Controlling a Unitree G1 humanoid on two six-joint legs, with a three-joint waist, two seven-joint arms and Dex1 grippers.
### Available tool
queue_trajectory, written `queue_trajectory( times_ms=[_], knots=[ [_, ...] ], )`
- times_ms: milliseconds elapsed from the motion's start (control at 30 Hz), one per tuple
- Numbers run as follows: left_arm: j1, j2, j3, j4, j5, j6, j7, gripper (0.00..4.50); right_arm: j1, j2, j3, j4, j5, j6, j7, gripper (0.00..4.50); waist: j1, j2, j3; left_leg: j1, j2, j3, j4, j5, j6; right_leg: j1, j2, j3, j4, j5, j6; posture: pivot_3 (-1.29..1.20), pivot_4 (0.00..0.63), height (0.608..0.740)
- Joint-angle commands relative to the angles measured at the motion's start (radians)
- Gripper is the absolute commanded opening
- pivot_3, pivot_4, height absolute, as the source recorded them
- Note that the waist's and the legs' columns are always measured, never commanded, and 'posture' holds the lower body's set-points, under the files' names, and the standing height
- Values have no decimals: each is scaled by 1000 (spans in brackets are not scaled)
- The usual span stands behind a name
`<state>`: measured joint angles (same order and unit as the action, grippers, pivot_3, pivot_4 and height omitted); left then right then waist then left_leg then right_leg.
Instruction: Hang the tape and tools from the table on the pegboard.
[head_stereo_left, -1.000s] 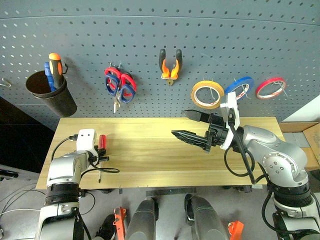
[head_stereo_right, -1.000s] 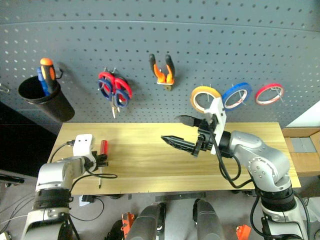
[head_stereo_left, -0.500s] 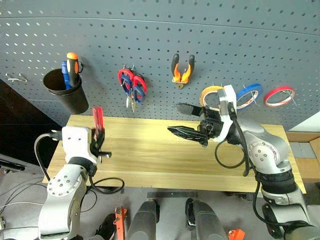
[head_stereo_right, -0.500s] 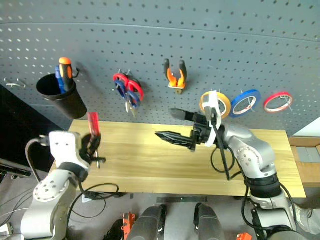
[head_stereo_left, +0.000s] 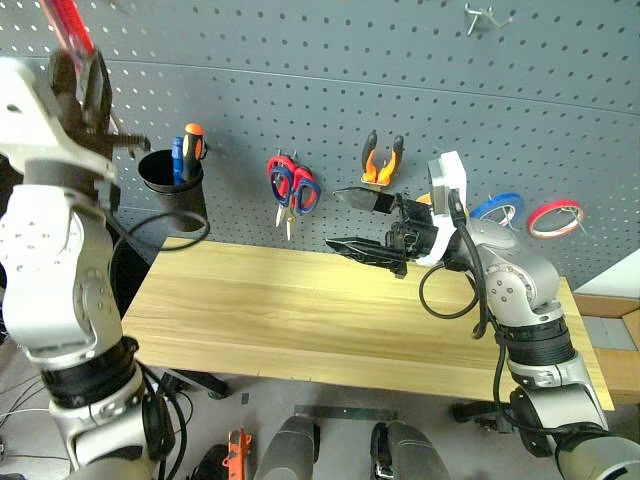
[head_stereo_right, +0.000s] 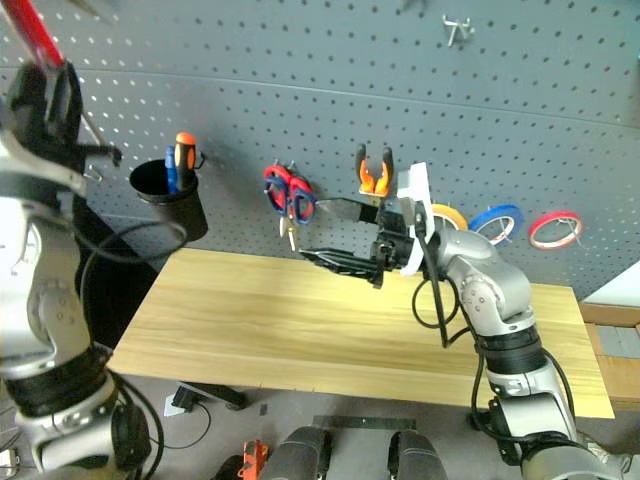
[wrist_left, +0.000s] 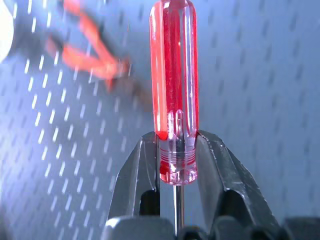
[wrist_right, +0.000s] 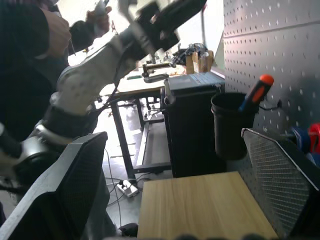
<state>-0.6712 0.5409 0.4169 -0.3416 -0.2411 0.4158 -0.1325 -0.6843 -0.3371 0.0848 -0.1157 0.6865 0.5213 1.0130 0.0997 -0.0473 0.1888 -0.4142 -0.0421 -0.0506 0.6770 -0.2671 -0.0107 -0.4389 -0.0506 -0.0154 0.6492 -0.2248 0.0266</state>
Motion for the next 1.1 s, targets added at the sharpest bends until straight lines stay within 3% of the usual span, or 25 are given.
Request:
queue_trajectory(
  times_ms=[33, 167, 367, 600, 900, 1100],
  knots=[
    [-106, 36, -22, 149, 25, -117, -29, 682, -33, 21, -14, -22, -15, -38, -20, 4500, 0, 0, -5, 0, 1, 0, 0, 0, 0, 0, 0, 0, 0, 1, -1, 177, 68, 740],
    [-122, 47, -40, 313, 80, -203, -12, 682, -80, 101, -49, 15, -73, -106, -159, 4500, -20, 1, -20, 2, 1, 2, 0, 0, 0, -1, 4, 3, 2, 1, -1, 158, 65, 740],
    [-72, 7, -66, 418, 73, -303, -38, 682, -86, 98, -44, -29, -78, -98, -164, 4500, -29, -2, -29, 3, 1, 4, 1, 0, 0, -2, 3, 4, 7, 1, -1, 123, 56, 740],
    [38, -55, -85, 440, 93, -383, -21, 682, -111, 93, -52, -44, -91, -103, -204, 4500, -43, -2, -49, 4, 1, 5, 2, 0, 0, -2, -1, 5, 10, 1, -1, 90, 50, 740],
    [114, -77, -87, 378, 71, -321, -19, 682, -121, 86, -49, -31, -103, -106, -205, 4500, -52, -2, -58, 15, 1, 7, 2, -2, 4, 6, -1, 7, 15, 1, -2, 100, 52, 740],
    [149, -74, -54, 329, 58, -309, 8, 2689, -131, 93, -38, -4, -113, -116, -184, 4500, -51, -2, -61, 17, 1, 7, 2, -2, 5, 9, -1, 7, 15, 1, -2, 116, 52, 740]
  ],
)
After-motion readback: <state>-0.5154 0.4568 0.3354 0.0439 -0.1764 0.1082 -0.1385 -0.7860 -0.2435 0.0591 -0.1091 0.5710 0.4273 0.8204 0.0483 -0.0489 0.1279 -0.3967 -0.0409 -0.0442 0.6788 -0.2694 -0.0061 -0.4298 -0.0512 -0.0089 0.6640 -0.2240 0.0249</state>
